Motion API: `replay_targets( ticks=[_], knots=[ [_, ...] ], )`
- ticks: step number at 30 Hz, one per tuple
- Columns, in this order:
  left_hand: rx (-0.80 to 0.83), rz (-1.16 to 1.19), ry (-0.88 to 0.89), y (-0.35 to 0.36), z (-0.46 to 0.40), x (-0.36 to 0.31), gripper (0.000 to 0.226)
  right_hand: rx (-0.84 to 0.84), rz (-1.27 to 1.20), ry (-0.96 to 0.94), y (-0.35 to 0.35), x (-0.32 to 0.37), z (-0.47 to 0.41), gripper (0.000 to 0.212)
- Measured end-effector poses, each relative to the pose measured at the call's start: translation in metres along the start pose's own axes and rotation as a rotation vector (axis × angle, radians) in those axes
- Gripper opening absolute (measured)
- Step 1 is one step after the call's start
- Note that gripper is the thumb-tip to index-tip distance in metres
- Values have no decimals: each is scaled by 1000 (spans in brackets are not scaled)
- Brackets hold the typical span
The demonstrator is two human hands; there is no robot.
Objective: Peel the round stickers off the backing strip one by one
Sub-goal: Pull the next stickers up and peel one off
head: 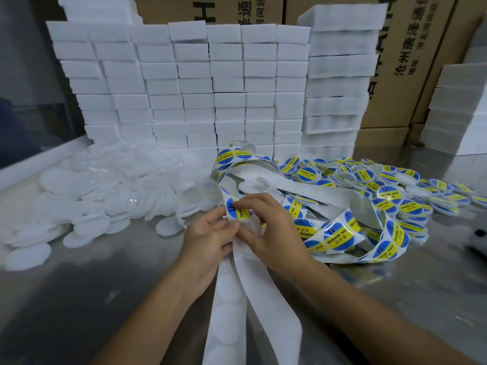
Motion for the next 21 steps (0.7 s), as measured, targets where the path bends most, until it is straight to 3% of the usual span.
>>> replay_targets(
  ticks=[6,16,18,21],
  knots=[
    [-77,-111,33,-3,1,0,17,-55,113,-70,-1,2,3,32],
    [-180,-369,160,-7,2,-4,16,-26,327,-109,-6,6,3,16],
    [-167,-444,210,-6,2,-6,18,-53,282,-61,-7,2,4,12],
    [-162,-575,275,-6,1,-7,18,-88,59,172,-8,-10,0,7]
  ],
)
Point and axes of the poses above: each hand's wrist, its own z-axis away from the middle knuckle, its own y-axis out of the palm, x = y × z, the point moved 4 cm from there along -z, towards the middle knuckle, and after that the axes turned 1 degree about y, right-handed, at the moved point
